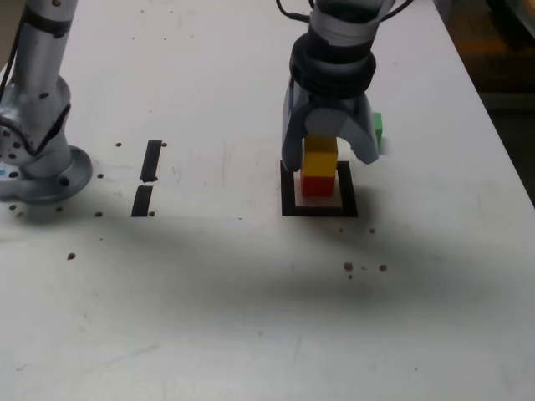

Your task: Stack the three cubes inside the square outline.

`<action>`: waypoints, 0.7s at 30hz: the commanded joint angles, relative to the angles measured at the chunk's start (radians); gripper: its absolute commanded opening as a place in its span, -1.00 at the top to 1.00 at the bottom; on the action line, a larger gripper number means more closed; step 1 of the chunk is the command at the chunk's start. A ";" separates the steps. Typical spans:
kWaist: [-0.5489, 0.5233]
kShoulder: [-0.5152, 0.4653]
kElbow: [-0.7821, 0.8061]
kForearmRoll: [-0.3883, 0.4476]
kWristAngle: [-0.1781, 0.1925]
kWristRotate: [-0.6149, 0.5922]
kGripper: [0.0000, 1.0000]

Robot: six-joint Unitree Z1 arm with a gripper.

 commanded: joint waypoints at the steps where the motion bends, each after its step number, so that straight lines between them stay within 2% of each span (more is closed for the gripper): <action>1: 0.003 -0.026 -0.025 0.028 0.004 0.002 -0.99; 9: 0.044 -0.066 -0.156 0.201 -0.010 0.067 -1.00; 17: 0.132 0.006 -0.334 0.261 0.052 0.183 -0.99; 21: 0.178 0.061 -0.353 0.255 0.065 0.237 -0.94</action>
